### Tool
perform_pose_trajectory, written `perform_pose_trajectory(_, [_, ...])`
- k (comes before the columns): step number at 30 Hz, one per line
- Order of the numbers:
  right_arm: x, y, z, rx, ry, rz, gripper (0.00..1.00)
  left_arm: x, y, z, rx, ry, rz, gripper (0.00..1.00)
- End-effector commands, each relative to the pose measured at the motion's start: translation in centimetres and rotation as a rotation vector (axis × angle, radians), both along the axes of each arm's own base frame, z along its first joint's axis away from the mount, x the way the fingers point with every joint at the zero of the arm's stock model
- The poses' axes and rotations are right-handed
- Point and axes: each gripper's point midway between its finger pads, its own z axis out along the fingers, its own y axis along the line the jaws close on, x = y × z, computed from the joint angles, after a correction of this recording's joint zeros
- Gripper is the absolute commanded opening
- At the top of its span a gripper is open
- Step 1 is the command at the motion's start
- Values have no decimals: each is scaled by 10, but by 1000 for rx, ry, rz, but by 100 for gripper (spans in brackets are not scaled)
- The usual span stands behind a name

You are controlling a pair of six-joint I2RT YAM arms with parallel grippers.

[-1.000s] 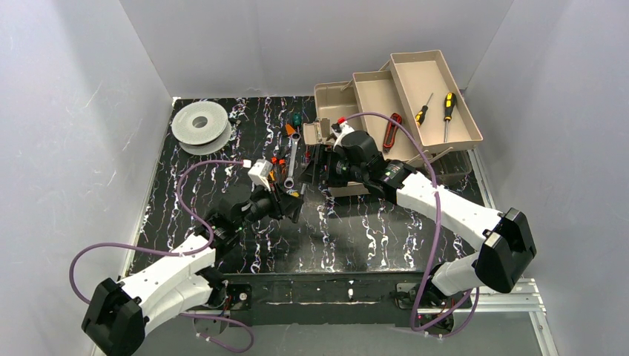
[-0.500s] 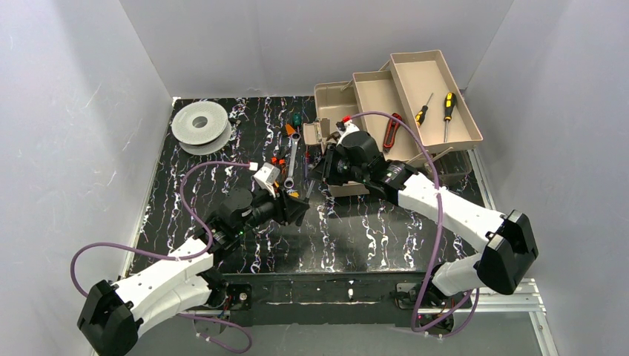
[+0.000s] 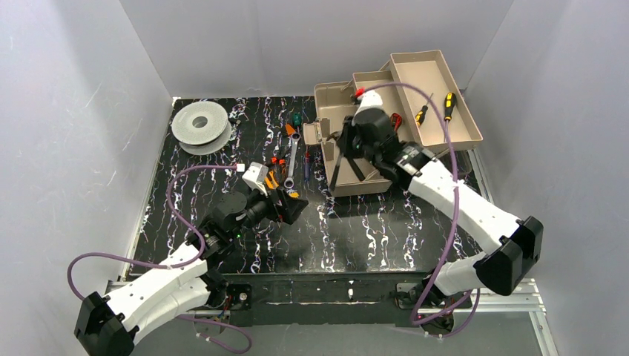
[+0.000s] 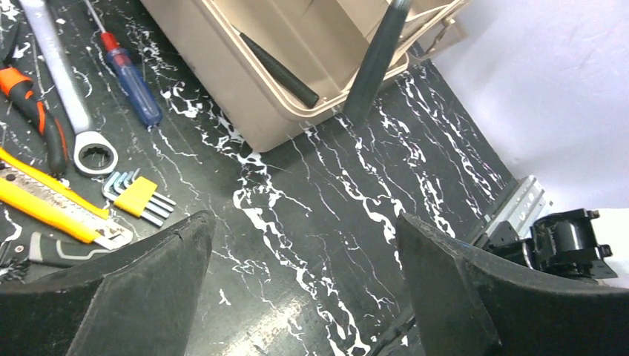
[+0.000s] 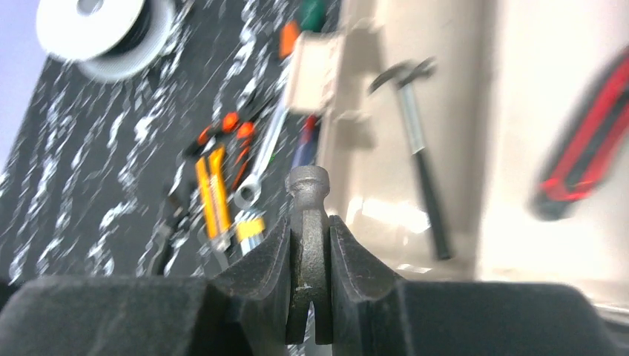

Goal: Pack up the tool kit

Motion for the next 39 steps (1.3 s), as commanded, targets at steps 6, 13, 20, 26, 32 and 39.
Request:
perform_pose_trajectory(6, [88,-121,77,-332,-188,-278,1,5,9,-23,106,34,38,91])
perform_pose_trajectory(13, [129,-140,55,-489,-82,-269,9,10,6,-28,164,34,24,90])
perform_pose_trajectory(20, [144,-131,35,-544,47,-251,75,13,6,-33,188,42,26,90])
perform_pose_trajectory(26, [139,-122,50,-463,6,-223,80,12,10,-39,193,54,41,90])
perform_pose_trajectory(32, [108,-95,62,-298,-11,-77,80,23,28,-49,248,111,168,91])
perform_pose_trajectory(39, [55,-58,59,-74,-11,142,80,37,66,-61,402,211,394,93])
